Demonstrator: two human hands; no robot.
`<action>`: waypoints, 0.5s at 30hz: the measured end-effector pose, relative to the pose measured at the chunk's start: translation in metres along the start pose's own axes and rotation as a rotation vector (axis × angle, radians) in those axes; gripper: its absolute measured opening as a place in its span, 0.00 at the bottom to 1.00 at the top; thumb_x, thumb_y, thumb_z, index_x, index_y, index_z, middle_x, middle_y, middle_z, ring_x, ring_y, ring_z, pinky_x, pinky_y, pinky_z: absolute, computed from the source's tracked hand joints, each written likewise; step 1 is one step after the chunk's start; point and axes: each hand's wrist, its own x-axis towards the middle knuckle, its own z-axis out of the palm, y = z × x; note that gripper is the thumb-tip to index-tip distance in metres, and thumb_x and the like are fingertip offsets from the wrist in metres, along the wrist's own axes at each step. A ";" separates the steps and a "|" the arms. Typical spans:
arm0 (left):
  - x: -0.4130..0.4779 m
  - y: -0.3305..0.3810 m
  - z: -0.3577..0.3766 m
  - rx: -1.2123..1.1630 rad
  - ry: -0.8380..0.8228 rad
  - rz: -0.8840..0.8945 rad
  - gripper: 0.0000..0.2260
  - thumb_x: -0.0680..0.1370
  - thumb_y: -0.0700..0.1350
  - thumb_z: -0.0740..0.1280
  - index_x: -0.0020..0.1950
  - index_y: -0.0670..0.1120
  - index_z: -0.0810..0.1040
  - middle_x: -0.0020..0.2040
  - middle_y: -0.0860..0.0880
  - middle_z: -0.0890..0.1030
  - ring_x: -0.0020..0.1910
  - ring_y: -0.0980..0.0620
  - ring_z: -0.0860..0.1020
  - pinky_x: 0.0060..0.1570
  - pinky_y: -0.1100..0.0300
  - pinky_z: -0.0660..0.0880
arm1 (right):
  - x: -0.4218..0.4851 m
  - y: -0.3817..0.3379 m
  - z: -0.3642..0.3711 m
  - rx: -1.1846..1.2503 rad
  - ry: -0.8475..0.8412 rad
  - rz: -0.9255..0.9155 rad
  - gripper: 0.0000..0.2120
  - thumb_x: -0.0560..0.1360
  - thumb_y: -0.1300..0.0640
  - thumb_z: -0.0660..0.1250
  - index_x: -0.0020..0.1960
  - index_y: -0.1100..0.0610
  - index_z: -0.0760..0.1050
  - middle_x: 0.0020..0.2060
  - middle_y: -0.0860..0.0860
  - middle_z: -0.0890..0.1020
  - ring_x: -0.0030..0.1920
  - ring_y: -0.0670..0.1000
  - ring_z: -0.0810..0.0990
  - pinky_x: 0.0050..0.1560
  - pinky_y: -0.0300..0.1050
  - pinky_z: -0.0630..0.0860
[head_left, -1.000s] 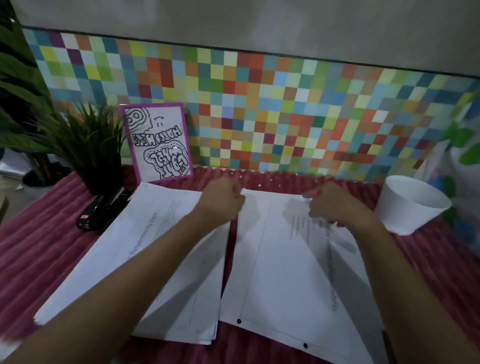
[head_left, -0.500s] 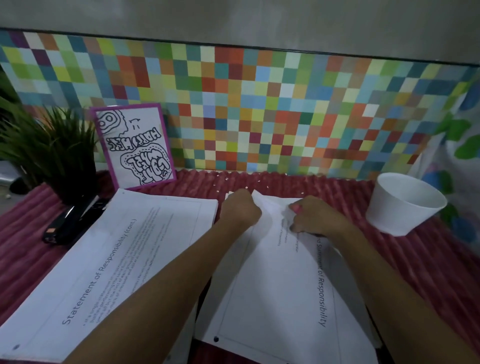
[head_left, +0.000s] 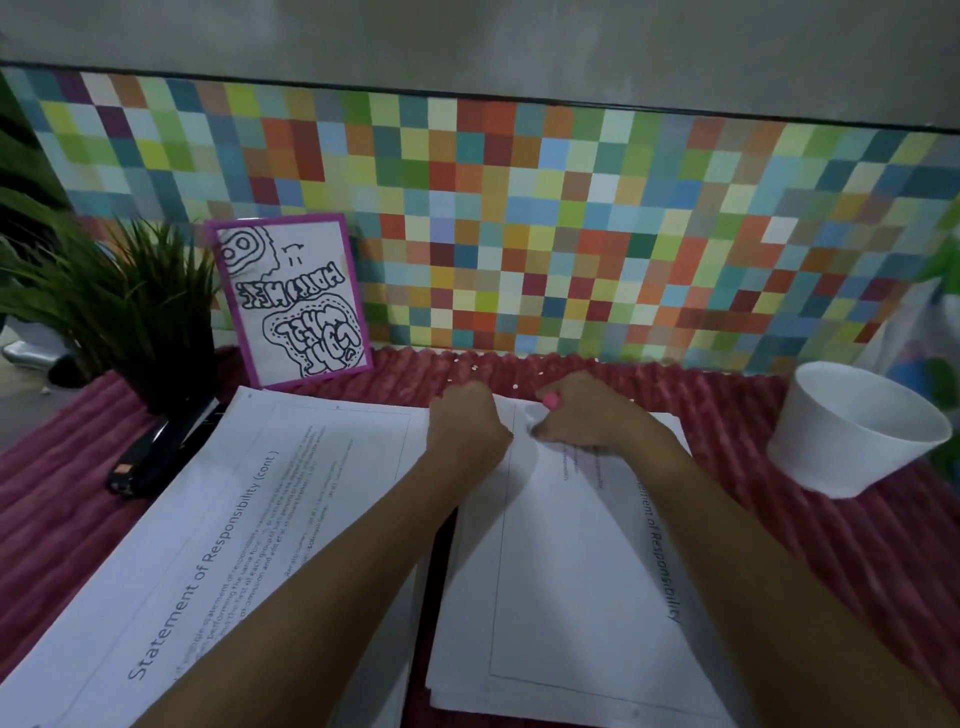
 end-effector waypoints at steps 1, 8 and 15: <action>-0.001 -0.001 0.000 -0.001 -0.012 -0.004 0.12 0.73 0.42 0.71 0.53 0.40 0.75 0.50 0.45 0.78 0.52 0.46 0.78 0.43 0.60 0.69 | 0.001 0.001 0.001 0.004 0.015 -0.003 0.17 0.70 0.58 0.70 0.30 0.54 0.62 0.31 0.50 0.63 0.30 0.50 0.64 0.31 0.43 0.61; -0.008 -0.007 0.005 -0.178 0.017 -0.002 0.09 0.74 0.37 0.67 0.41 0.44 0.67 0.38 0.51 0.69 0.40 0.52 0.69 0.32 0.65 0.62 | 0.004 0.005 -0.001 -0.012 0.038 0.027 0.17 0.70 0.60 0.70 0.58 0.63 0.79 0.52 0.57 0.82 0.46 0.55 0.80 0.47 0.45 0.77; 0.013 -0.053 -0.042 0.027 0.184 -0.032 0.11 0.78 0.50 0.64 0.46 0.42 0.77 0.41 0.45 0.79 0.44 0.46 0.79 0.46 0.52 0.77 | 0.006 0.013 0.007 0.033 0.093 0.027 0.17 0.68 0.58 0.72 0.56 0.60 0.79 0.55 0.57 0.79 0.52 0.57 0.79 0.54 0.48 0.76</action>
